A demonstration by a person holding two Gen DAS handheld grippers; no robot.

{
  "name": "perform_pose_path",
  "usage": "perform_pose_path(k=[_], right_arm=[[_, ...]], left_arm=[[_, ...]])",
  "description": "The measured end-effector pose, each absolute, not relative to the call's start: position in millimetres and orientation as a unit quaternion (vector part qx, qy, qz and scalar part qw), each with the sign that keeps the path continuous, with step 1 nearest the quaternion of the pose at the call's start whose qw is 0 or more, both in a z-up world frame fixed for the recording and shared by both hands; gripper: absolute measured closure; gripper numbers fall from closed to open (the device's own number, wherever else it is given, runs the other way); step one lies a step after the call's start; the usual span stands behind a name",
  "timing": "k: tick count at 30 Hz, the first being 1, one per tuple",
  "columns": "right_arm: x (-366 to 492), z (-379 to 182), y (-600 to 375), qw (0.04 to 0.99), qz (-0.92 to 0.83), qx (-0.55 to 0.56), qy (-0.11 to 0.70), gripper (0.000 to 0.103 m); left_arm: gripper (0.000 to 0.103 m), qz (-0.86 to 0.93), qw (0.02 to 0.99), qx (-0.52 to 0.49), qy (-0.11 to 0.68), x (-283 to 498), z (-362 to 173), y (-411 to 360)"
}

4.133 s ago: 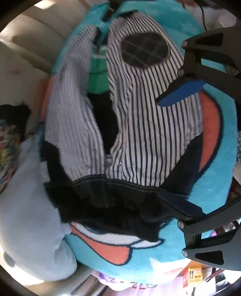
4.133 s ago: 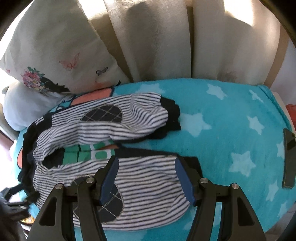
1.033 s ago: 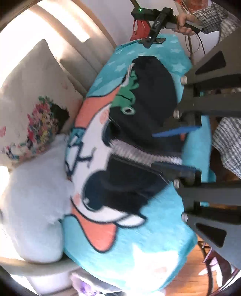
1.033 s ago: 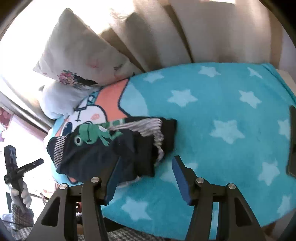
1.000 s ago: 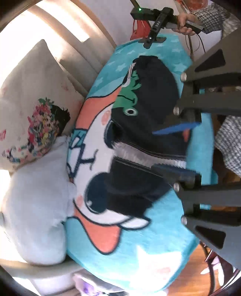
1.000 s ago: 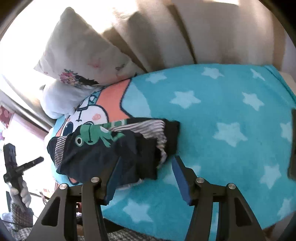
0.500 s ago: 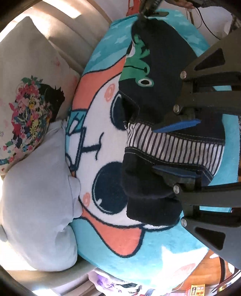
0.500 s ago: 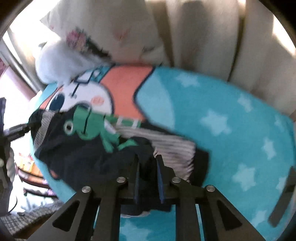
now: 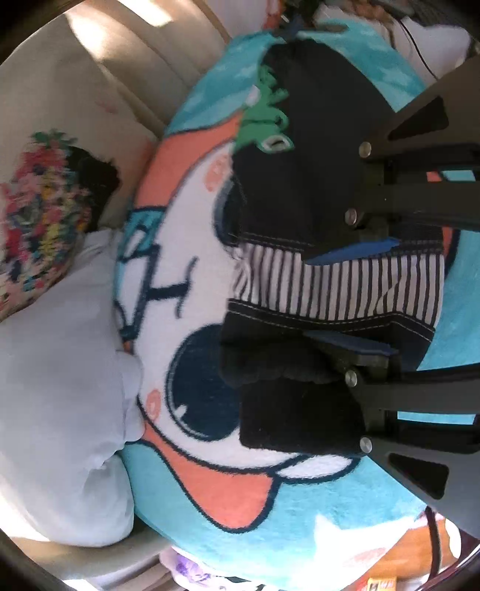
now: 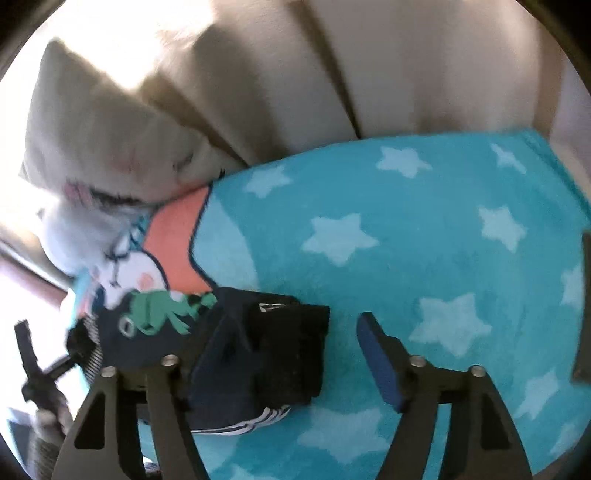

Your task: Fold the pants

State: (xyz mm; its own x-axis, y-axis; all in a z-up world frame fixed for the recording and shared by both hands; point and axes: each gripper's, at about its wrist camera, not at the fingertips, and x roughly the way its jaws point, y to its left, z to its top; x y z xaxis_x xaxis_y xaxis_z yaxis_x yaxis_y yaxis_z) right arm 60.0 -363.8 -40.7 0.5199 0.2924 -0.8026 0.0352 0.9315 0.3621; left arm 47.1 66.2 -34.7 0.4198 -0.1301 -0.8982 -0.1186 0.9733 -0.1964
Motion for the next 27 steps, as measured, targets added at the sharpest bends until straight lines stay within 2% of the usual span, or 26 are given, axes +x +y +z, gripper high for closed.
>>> perform_pose_path(k=[5,6,8,9,15,19,20,21,22,24,27], right_arm=[[71.6,-74.6,-355.5,0.824,0.104,0.225,0.509,0.025],[72.7,-81.4,-349.5,0.817,0.115,0.236,0.514,0.031],[73.9,-89.4,-335.3,0.808,0.125,0.245,0.522,0.059],[74.9,-89.6,-331.1,0.806,0.128,0.244,0.524,0.083],[66.5,-75.5,-352.4,0.817,0.088,0.256,0.509,0.084],[68.0,-81.0,-370.2,0.816,0.070,0.262,0.510,0.083],[68.6,-82.7,-369.9,0.815,0.073,0.260,0.513,0.079],[68.3,-82.8,-368.6,0.816,0.072,0.254,0.514,0.071],[67.7,-81.5,-368.3,0.819,0.067,0.249,0.512,0.056],[62.2,-74.9,-370.8,0.828,0.053,0.244,0.502,0.038],[55.1,-65.1,-378.2,0.836,0.046,0.246,0.489,0.037]], left_arm=[[0.067,0.009,0.846,-0.156,0.509,37.3,-7.6,78.3],[0.067,0.014,0.847,-0.162,0.506,35.2,-4.5,81.5],[0.066,0.021,0.846,-0.175,0.503,32.0,-0.6,87.9],[0.067,0.025,0.846,-0.180,0.501,30.4,1.3,90.5],[0.066,0.039,0.851,-0.177,0.492,22.3,12.5,94.2],[0.060,0.030,0.847,-0.172,0.501,26.4,6.8,83.6],[0.060,0.026,0.846,-0.169,0.505,27.0,4.5,79.9],[0.060,0.024,0.846,-0.165,0.507,27.7,2.6,76.4],[0.059,0.023,0.846,-0.158,0.509,29.5,0.4,73.4],[0.058,0.033,0.844,-0.147,0.515,37.1,-7.9,71.7],[0.058,0.045,0.829,-0.165,0.532,50.8,-26.9,83.0]])
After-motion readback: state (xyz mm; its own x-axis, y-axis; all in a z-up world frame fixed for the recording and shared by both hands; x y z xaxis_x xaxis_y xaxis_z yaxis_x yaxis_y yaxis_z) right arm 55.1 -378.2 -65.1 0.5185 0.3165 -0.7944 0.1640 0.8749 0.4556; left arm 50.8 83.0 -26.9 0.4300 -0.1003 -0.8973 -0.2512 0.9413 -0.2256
